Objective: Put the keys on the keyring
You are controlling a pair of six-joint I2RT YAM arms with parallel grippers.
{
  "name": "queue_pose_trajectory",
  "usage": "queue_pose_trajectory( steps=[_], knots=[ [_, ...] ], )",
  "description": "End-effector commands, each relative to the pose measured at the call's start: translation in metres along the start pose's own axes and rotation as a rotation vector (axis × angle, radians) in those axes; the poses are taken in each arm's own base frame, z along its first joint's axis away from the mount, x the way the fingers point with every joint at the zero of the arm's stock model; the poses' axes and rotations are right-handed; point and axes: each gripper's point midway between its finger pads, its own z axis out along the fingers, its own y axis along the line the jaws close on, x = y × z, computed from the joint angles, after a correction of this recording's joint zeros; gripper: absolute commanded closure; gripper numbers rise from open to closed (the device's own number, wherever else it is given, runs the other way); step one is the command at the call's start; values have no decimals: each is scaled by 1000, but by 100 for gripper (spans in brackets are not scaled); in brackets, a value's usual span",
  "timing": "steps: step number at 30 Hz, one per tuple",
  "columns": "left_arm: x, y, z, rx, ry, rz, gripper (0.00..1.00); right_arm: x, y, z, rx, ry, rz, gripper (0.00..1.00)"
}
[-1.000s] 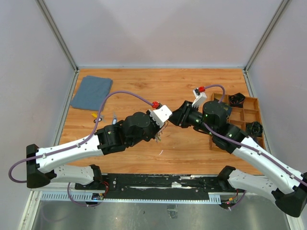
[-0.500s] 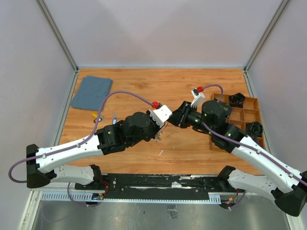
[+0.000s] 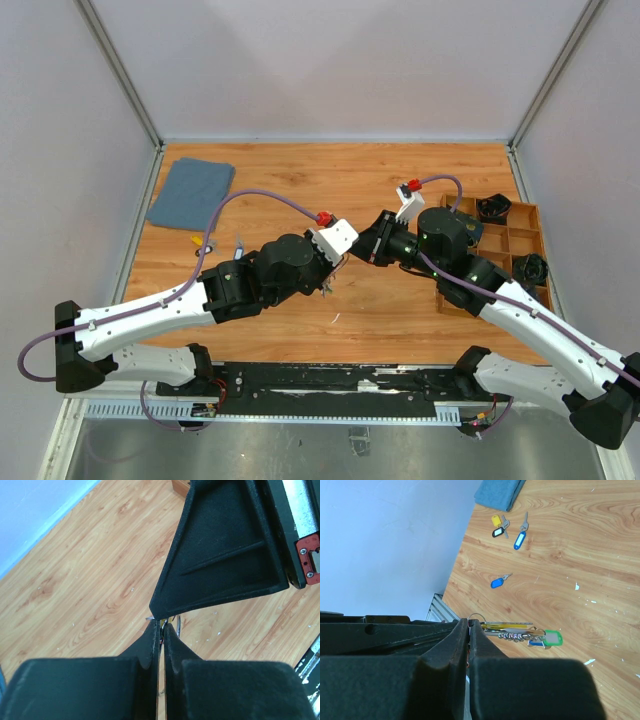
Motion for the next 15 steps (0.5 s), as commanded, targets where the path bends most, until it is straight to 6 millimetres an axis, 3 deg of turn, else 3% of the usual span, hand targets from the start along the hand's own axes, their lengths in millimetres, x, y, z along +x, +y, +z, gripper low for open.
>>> queue_pose_trajectory(
  steps=[1, 3, 8, 15],
  knots=[
    [-21, 2, -6, -3, -77, -28, 100, -4, 3, -2, -7, -5, 16, 99],
    [-22, 2, -8, -2, -83, -34, 97, -7, 3, -4, -4, -13, 5, 99],
    [-24, 0, -10, 16, -99, -44, 73, -16, 13, -7, -37, -42, -18, 99],
    [-25, -3, -13, 41, -109, -54, 65, -23, 12, -11, -24, -83, -35, 99]
  ],
)
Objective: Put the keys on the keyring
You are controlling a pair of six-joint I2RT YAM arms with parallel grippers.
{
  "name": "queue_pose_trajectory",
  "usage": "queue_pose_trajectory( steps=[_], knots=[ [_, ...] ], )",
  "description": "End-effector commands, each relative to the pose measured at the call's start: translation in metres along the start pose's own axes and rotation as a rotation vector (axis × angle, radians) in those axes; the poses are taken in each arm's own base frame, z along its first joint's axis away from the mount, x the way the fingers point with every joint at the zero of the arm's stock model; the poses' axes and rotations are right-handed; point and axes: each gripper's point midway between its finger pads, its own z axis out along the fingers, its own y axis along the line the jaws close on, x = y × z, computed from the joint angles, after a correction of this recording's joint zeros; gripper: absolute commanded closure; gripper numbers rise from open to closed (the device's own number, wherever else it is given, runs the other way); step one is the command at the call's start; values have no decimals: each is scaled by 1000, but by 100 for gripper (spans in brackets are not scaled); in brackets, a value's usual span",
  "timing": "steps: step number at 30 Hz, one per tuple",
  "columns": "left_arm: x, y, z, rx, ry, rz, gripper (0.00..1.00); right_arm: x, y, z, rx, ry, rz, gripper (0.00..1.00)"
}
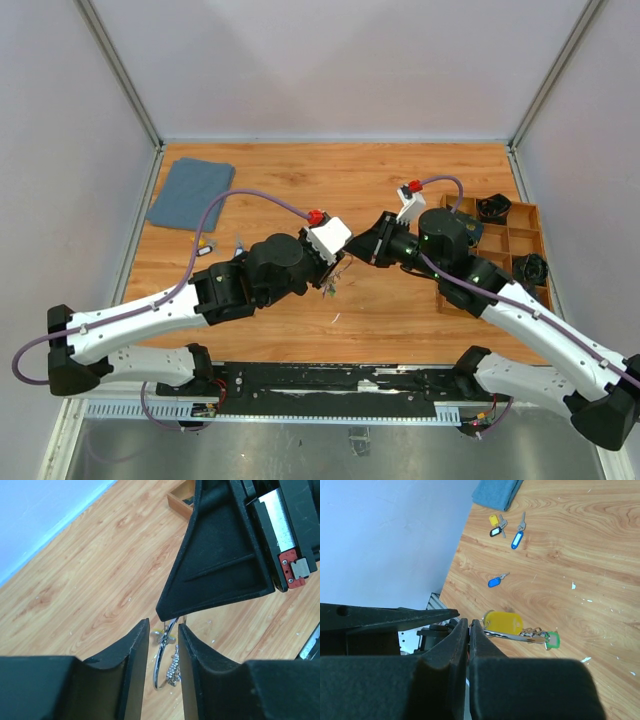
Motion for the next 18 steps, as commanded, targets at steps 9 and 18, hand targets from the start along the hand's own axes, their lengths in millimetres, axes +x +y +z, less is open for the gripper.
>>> queue_pose_trajectory(
  steps=[9, 18],
  knots=[
    [-10, -2, -8, 21, -76, -82, 60, -27, -6, -16, 79, -92, -103, 100],
    [25, 51, 7, -99, 2, -195, 54, -13, -41, -29, 260, 42, -270, 99]
  ],
)
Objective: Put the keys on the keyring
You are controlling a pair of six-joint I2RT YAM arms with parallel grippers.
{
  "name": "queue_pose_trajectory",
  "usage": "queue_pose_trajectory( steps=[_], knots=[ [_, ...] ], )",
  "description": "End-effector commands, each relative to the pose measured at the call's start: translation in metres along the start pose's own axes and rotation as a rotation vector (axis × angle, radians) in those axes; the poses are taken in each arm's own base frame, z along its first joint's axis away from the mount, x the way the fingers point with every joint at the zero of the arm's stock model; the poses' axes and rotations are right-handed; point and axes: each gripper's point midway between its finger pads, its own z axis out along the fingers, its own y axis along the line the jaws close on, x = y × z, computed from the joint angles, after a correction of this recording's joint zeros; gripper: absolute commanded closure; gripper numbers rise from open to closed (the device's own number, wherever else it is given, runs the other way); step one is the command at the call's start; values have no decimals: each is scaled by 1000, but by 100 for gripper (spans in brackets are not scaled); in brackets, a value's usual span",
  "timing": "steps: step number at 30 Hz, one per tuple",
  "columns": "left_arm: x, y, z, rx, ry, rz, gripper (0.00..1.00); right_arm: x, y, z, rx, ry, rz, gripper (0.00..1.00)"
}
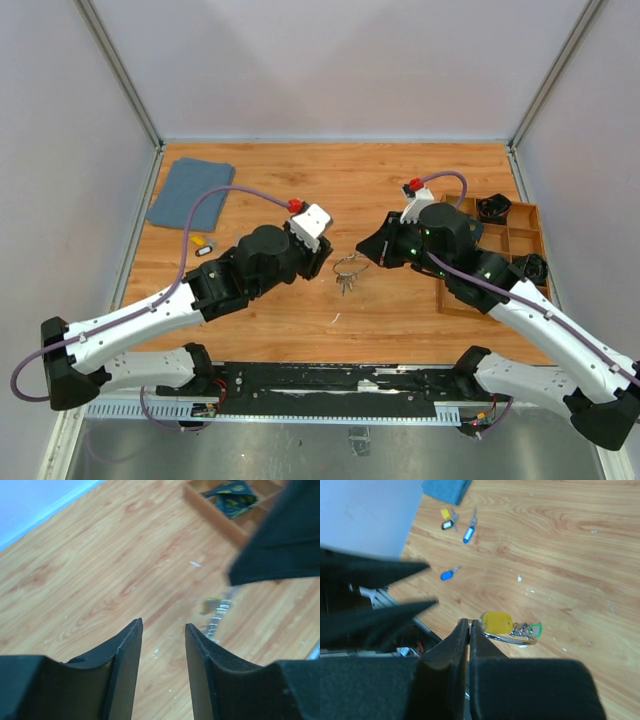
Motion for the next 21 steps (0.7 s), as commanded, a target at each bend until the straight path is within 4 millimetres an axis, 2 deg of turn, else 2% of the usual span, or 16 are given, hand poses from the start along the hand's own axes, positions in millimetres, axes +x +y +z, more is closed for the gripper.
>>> queue_pose_trajectory(
  steps=[1, 4, 8, 12, 14, 17, 21],
  knots=[
    [11, 52, 9, -128, 28, -114, 54, 4, -21, -11, 95, 62, -128, 99],
    [26, 78, 14, -176, 76, -145, 53, 13, -28, -19, 120, 131, -187, 99],
    [33, 91, 15, -214, 89, -151, 49, 27, -37, -36, 155, 271, -288, 99],
    [40, 101, 12, -261, 97, -164, 47, 46, -56, -62, 257, 515, -369, 99],
    [44, 108, 8, -295, 100, -185, 46, 58, -64, -69, 292, 626, -381, 99],
    [49, 118, 3, -334, 98, -225, 45, 72, -72, -62, 310, 736, -393, 99],
    [53, 125, -5, -368, 97, -260, 45, 77, -74, -29, 282, 793, -414, 99]
  ],
)
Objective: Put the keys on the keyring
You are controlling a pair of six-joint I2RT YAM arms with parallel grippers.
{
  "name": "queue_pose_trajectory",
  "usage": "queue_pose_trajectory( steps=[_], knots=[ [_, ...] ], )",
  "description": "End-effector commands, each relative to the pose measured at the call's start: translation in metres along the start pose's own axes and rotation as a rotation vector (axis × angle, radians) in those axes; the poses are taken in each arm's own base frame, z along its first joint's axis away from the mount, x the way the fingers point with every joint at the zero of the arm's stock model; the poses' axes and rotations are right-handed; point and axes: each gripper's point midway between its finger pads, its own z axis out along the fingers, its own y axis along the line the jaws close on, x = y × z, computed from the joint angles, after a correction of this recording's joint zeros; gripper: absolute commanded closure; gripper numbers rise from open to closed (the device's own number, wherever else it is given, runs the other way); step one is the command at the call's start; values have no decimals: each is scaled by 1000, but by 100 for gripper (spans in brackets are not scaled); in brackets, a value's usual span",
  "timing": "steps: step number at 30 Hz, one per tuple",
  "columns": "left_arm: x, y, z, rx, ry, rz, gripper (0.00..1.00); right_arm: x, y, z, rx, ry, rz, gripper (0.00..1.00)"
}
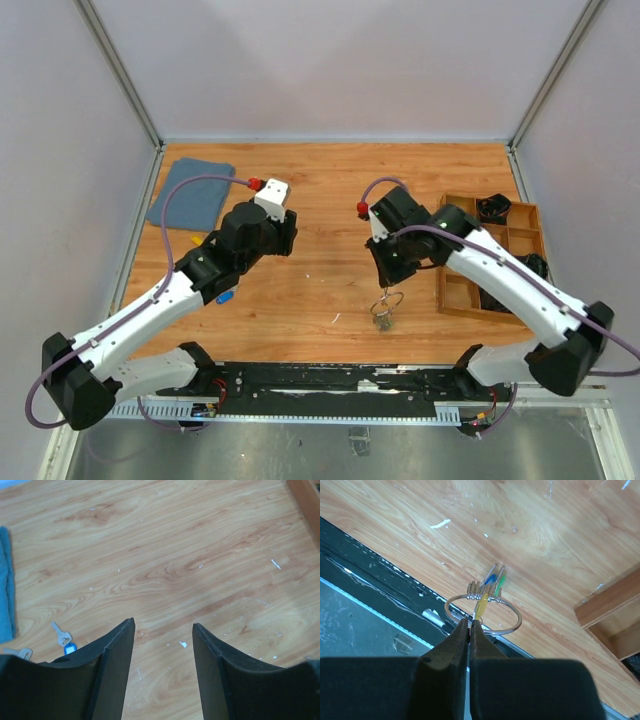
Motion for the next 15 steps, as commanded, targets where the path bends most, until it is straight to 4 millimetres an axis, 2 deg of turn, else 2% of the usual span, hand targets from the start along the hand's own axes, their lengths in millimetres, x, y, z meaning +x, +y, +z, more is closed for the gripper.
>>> queue_pose_trajectory(
  steps=[1, 6, 15],
  knots=[
    [-5, 14, -10, -48, -30, -69, 45, -5, -3, 21, -8, 106, -70, 100],
    [-2, 20, -17, -72, -27, -86, 44, -54, -6, 62, 32, 90, -139, 99],
    [4, 24, -32, -78, -25, -125, 44, -117, 3, 156, -12, 109, -235, 98]
  ],
)
